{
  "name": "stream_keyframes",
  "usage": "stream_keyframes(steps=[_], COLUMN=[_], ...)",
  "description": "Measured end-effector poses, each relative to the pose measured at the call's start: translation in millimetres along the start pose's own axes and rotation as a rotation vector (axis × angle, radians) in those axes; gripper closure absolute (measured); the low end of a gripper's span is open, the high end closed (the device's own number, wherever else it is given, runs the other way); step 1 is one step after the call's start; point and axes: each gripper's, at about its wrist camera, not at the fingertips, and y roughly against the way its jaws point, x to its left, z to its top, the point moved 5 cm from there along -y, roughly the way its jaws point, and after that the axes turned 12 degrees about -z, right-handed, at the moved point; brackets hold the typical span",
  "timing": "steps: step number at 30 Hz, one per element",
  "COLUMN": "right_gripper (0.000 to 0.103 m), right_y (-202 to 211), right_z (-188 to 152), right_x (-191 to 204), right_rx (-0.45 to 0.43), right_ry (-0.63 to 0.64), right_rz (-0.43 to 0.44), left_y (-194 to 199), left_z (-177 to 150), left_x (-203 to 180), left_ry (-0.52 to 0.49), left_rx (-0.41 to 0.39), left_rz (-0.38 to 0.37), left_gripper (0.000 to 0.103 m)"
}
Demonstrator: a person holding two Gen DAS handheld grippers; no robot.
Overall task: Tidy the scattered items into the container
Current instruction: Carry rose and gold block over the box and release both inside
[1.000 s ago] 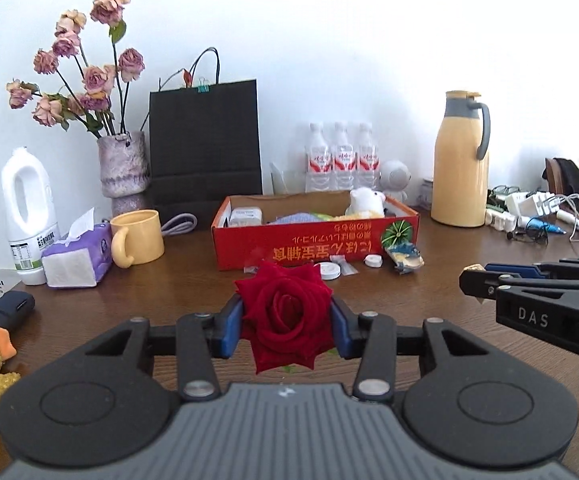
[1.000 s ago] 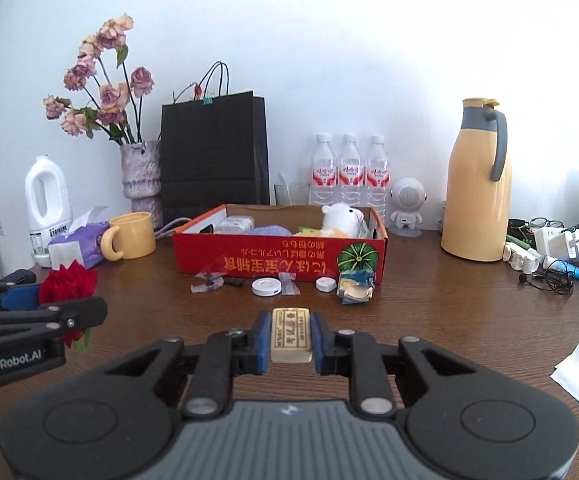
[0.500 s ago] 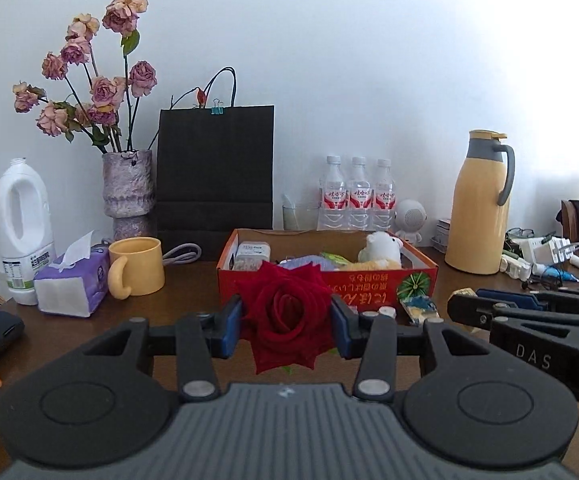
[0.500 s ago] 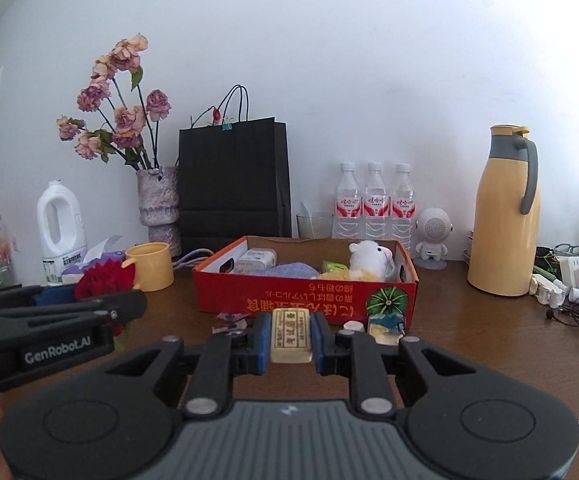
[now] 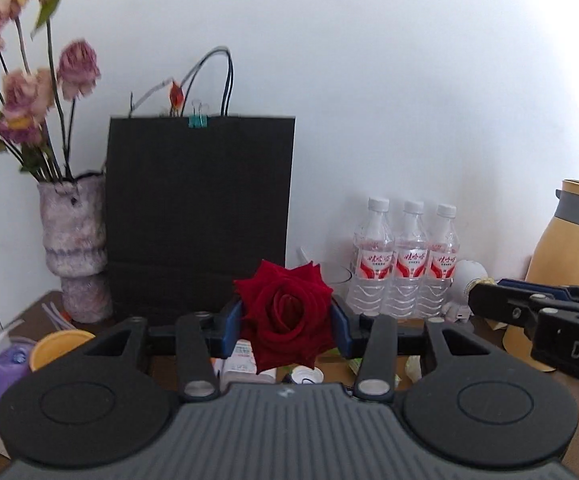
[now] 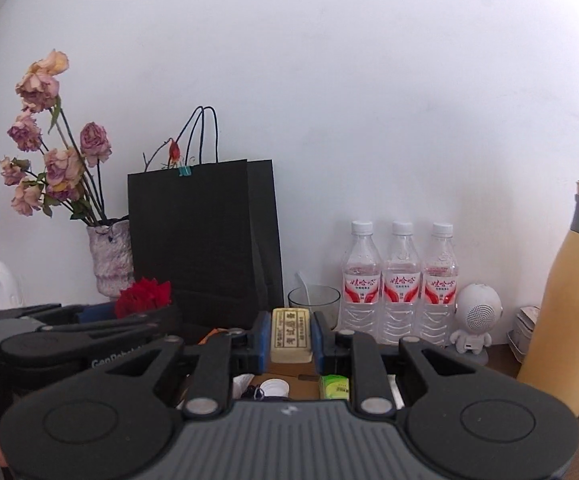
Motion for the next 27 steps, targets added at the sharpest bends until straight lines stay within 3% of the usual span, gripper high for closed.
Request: stream_keyframes(steps=[2, 6, 12, 16, 20, 22, 25, 27], right_gripper=[0.083, 0.083, 0.083, 0.083, 0.083, 0.083, 0.081, 0.063], right_y=[-36.6, -106.1, -178.0, -207.7, -226.7, -230.7, -232.6, -230.9], right_z=[11.1, 17.5, -1.2, -34.2, -72.6, -85.8, -94.0, -90.9], right_x=[-4.2, -14.6, -27.0, -22.1, -21.5, -21.6, -22.6, -21.9], right_rx=[0.120, 0.381, 0.731, 0.861, 0.939, 0.947, 0.939, 0.939], right_ry=[0.018, 0.072, 0.004, 0.076, 0.107, 0.126, 0.124, 0.120], right_rz=[0.034, 0.015, 0.043, -0.039, -0.085, -0.101, -0.119, -0.119], left_y=[-32.3, -91.2, -146.7, -167.4, -178.9, -178.5, -178.2, -175.4], left_z=[5.5, 7.6, -12.3, -36.9, -56.7, -60.1, -59.3, -54.1], left_x=[10.3, 25.8, 56.9, 64.0, 65.7, 59.9, 59.4, 59.8], left_ry=[0.042, 0.040, 0.126, 0.079, 0.072, 0.040, 0.070, 0.084], left_rx=[0.131, 0.409, 0.686, 0.781, 0.816, 0.821, 0.828, 0.829], left_rz=[-0.038, -0.032, -0.017, 0.054, 0.054, 0.045, 0.045, 0.044], left_gripper=[0.057, 0.057, 0.057, 0.056, 0.050, 0.041, 0.028, 0.024])
